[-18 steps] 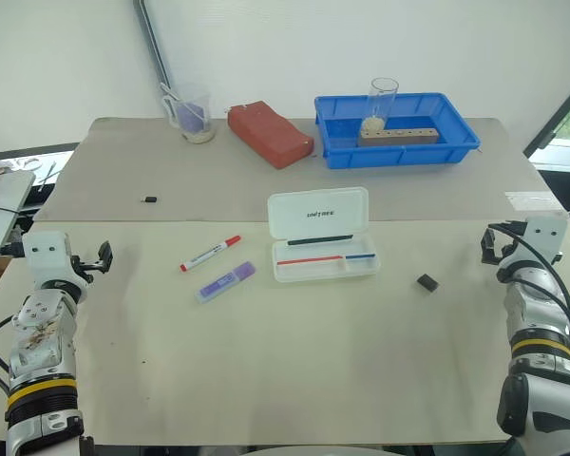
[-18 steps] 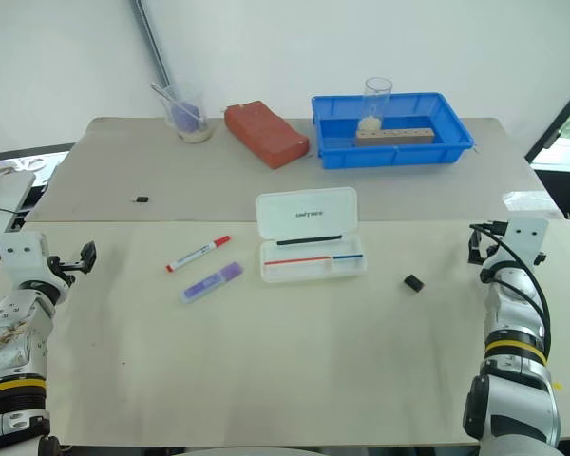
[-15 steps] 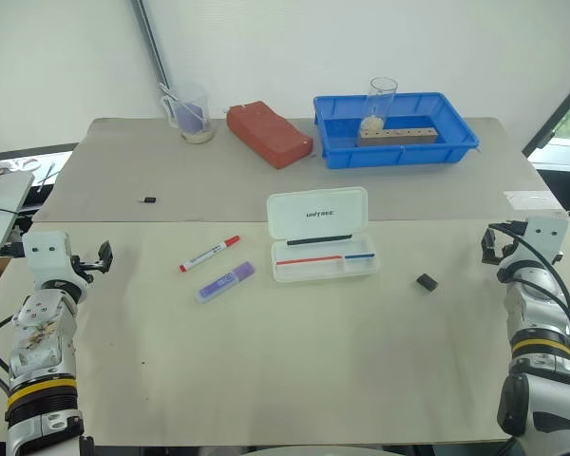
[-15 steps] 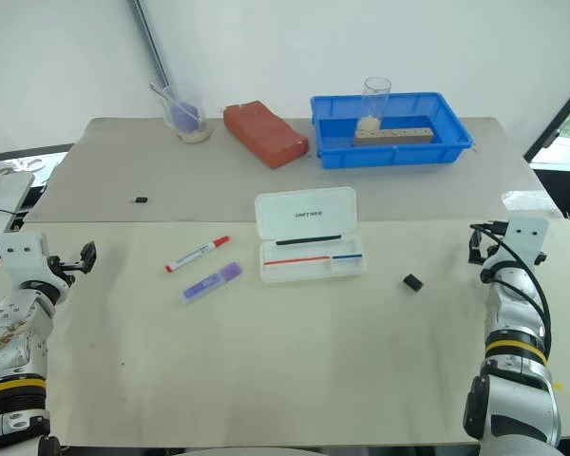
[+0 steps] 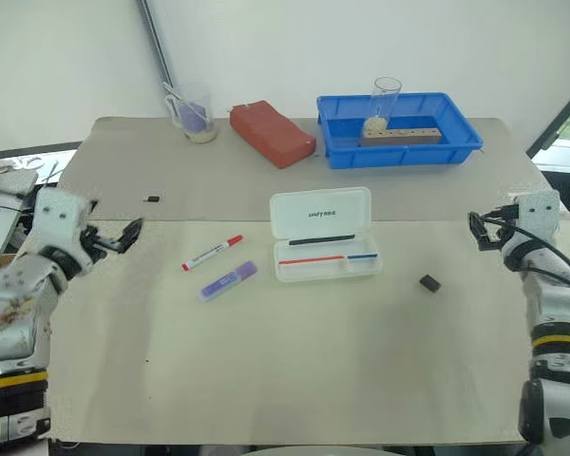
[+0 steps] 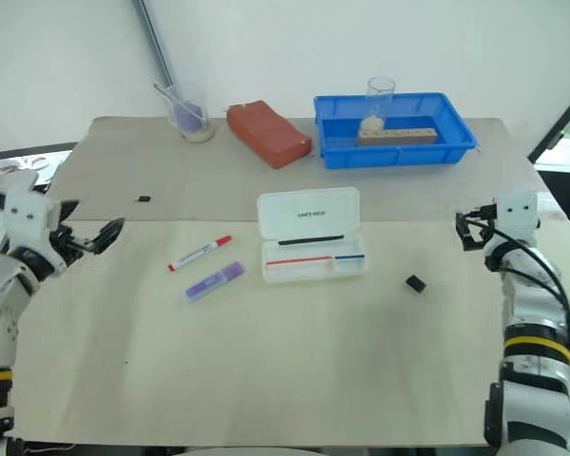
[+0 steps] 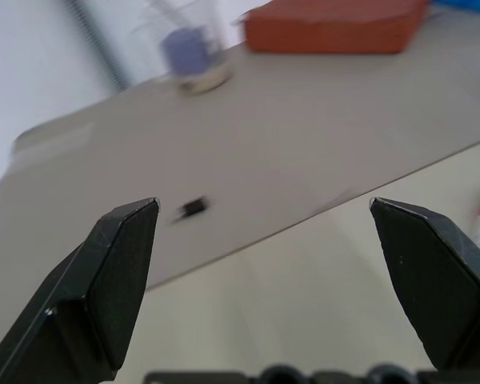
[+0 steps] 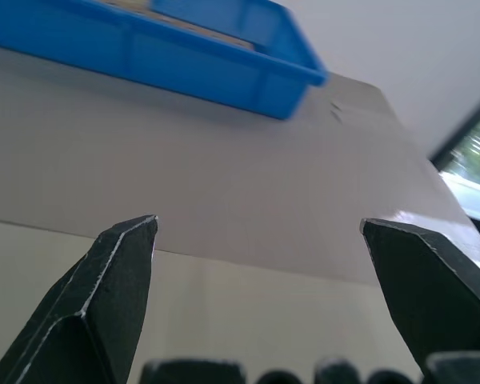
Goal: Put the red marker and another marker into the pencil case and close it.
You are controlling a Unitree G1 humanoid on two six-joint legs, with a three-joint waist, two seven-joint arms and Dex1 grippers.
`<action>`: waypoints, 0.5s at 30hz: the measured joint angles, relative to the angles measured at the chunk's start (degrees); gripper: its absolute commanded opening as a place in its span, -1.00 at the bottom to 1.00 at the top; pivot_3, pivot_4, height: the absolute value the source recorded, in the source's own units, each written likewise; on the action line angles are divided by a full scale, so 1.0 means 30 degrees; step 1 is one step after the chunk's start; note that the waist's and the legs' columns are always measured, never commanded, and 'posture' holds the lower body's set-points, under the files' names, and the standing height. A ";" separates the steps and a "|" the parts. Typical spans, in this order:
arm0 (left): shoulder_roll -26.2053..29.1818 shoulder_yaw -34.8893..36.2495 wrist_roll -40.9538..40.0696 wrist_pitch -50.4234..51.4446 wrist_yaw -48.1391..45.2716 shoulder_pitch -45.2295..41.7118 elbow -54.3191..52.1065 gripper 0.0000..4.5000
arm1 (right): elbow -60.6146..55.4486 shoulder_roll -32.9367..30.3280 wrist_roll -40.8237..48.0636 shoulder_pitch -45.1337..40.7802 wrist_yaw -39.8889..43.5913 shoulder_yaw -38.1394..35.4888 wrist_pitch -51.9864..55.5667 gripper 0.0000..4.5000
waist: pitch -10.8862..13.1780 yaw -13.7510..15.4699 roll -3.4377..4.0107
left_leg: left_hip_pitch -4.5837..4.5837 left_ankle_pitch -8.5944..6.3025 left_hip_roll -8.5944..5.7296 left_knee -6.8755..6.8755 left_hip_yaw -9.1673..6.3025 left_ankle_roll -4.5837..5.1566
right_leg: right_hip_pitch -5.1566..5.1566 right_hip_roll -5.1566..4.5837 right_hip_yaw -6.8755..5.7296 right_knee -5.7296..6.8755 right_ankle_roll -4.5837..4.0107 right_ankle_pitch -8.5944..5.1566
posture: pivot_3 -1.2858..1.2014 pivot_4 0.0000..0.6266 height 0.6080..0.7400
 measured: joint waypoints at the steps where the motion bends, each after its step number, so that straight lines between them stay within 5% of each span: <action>1: 0.0113 -0.1026 -0.0028 0.0356 -0.0896 -0.0741 -0.0479 0.99 | -0.1419 -0.0628 0.0592 0.0826 0.1318 0.0026 0.0610 1.00 | 0.0008 0.0164 0.0014 | -0.0024 0.0000 -0.0007 0.0007 -0.0014 -0.0001 | 0.0002 0.0001 -0.0022 0.0001 0.0010 -0.0006 | 0.03 -0.52 1.00; 7: -0.1584 -0.7409 0.0106 0.1141 -0.5113 -0.5617 -0.1750 0.99 | -1.0535 -0.2307 0.4338 0.4215 0.6982 0.0832 0.5282 1.00 | -0.0002 0.0381 0.0032 | -0.0086 0.0005 -0.0043 0.0084 -0.0180 0.0041 | -0.0001 0.0038 -0.0046 0.0003 0.0030 -0.0017 | 0.03 -0.52 1.00; 15: -0.5712 -1.3846 0.4234 -0.1985 -0.7191 -0.7986 0.3039 0.99 | -1.8023 -0.2190 0.6664 0.6825 0.6483 0.1242 1.0057 1.00 | 0.0006 0.0517 0.0024 | -0.0264 -0.0001 -0.0128 0.0255 -0.0439 0.0302 | -0.0057 0.0068 -0.0081 0.0006 0.0016 -0.0010 | 0.03 -0.52 1.00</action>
